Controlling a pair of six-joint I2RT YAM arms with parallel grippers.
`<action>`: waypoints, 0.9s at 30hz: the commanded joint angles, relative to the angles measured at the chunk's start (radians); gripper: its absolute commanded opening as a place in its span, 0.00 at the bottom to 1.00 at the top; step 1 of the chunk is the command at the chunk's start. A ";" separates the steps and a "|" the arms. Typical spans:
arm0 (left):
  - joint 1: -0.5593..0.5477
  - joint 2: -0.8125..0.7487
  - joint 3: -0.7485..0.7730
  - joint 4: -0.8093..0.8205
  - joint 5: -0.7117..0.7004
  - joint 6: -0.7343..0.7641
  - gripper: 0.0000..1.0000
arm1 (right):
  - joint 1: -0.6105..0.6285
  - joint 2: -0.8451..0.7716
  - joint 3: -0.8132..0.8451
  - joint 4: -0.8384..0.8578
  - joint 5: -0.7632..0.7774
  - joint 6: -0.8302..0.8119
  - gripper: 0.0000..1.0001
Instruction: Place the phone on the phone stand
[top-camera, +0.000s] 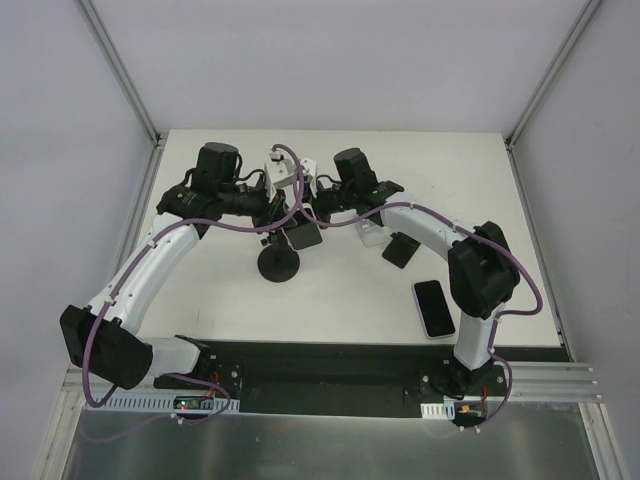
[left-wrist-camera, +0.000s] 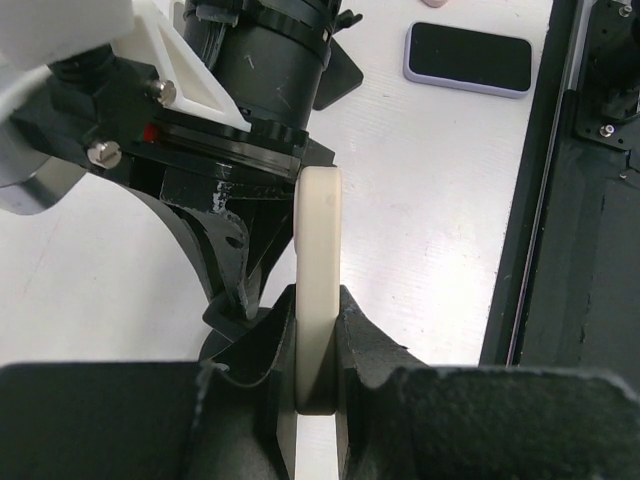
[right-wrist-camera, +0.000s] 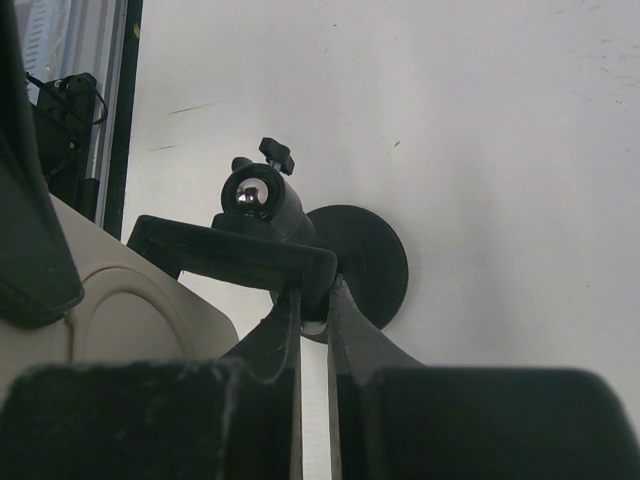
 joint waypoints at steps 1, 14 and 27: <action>0.038 -0.046 -0.040 0.006 -0.002 -0.027 0.00 | -0.009 -0.031 0.014 0.062 -0.081 0.033 0.00; 0.041 -0.158 -0.072 0.098 -0.049 -0.125 0.00 | -0.015 -0.031 -0.011 0.136 -0.104 0.082 0.00; -0.042 -0.167 -0.072 -0.031 -0.370 -0.047 0.00 | -0.012 -0.101 -0.048 0.102 0.020 0.024 0.00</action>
